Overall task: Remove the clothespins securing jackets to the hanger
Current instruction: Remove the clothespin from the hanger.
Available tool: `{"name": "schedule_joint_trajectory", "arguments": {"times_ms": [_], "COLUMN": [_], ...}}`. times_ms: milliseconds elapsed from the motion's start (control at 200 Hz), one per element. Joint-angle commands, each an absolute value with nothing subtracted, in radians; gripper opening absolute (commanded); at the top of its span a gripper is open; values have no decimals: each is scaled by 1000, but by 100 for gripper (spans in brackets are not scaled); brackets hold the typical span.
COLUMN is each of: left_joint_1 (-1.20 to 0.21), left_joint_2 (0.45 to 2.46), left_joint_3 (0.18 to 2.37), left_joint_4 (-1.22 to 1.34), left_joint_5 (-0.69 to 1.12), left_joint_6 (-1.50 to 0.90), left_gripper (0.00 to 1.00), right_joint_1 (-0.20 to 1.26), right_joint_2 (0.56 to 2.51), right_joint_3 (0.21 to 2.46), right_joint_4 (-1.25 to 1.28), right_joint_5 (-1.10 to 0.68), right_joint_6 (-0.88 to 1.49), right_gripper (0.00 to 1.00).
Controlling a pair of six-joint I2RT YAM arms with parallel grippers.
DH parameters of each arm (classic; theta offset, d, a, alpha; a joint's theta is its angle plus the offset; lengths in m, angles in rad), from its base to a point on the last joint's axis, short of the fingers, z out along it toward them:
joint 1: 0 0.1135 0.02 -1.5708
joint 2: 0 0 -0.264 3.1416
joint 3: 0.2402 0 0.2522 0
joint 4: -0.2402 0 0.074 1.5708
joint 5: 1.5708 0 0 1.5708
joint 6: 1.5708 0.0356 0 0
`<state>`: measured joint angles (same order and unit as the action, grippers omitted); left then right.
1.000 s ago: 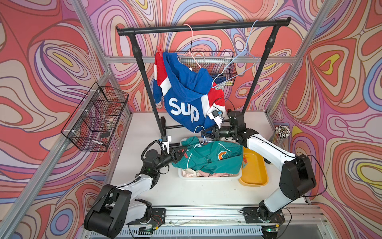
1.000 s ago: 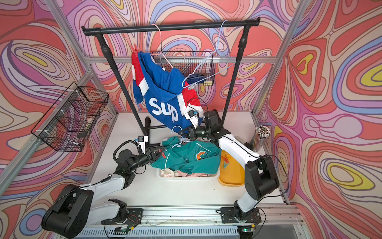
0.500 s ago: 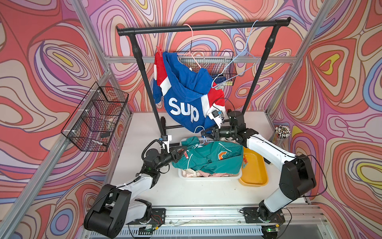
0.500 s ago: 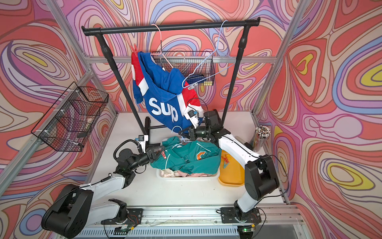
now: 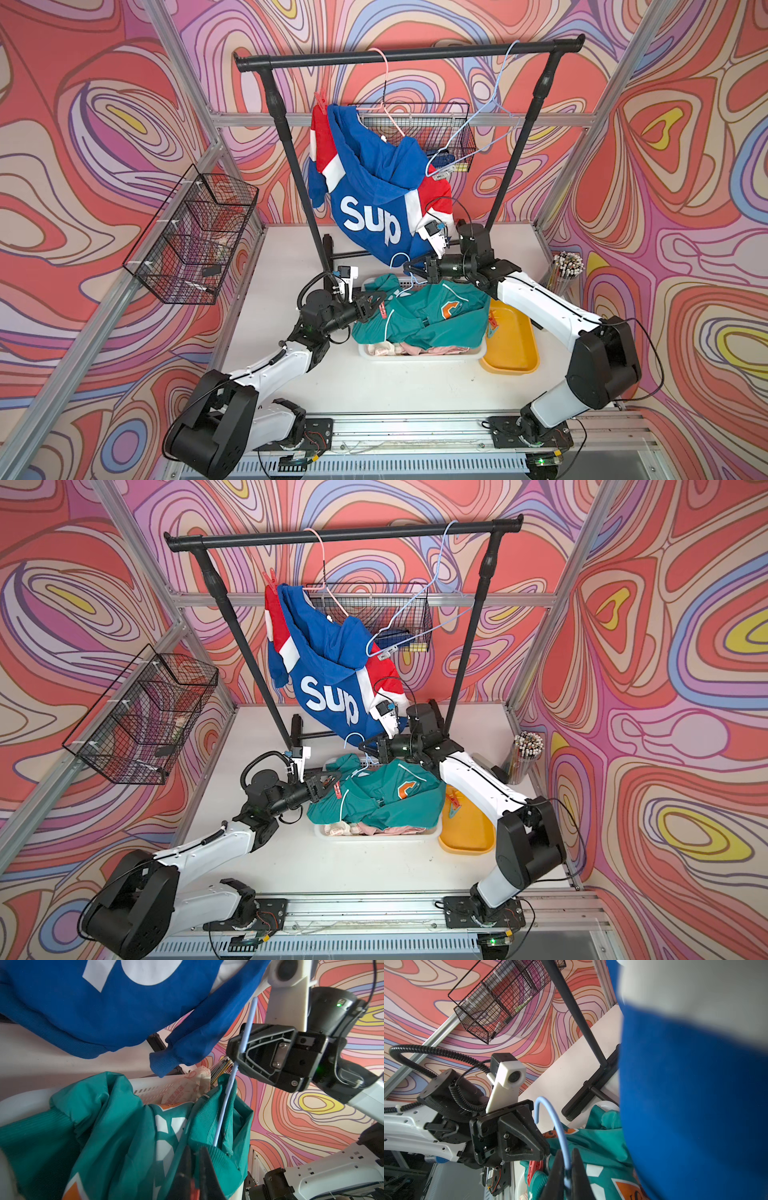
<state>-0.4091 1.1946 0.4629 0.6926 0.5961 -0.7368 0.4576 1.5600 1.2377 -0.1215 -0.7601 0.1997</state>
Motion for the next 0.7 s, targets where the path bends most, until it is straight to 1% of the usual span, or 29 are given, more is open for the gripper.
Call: {"name": "schedule_joint_trajectory", "arguments": {"times_ms": [0,125,295,376,426,476,511,611,696], "left_joint_1": [-425,-425,-423,-422,-422,-423,-422,-425,-429], "left_joint_2": [1127,1070,1032,1032,1022,1013,1009,1009,1010], "left_joint_3": [556,604,662,705,720,737,756,809,847], "left_joint_4": [500,355,234,167,145,116,81,-18,-78], "left_joint_5": [540,464,402,413,412,406,400,380,365], "left_joint_6": [-674,-640,-618,-615,-624,-632,-632,-622,-624], "left_gripper": [0,0,0,0,0,0,0,0,0], "right_joint_1": [479,481,488,497,503,509,516,561,641], "right_joint_2": [1520,1514,1498,1477,1459,1436,1419,1374,1350], "right_joint_3": [1206,1196,1186,1180,1175,1167,1162,1161,1183], "right_joint_4": [-142,-141,-144,-155,-160,-160,-164,-192,-239], "right_joint_5": [-705,-680,-626,-575,-540,-497,-462,-335,-198], "right_joint_6": [204,212,212,207,206,204,204,179,140], "right_gripper": [0,0,0,19,29,41,48,59,63]}}
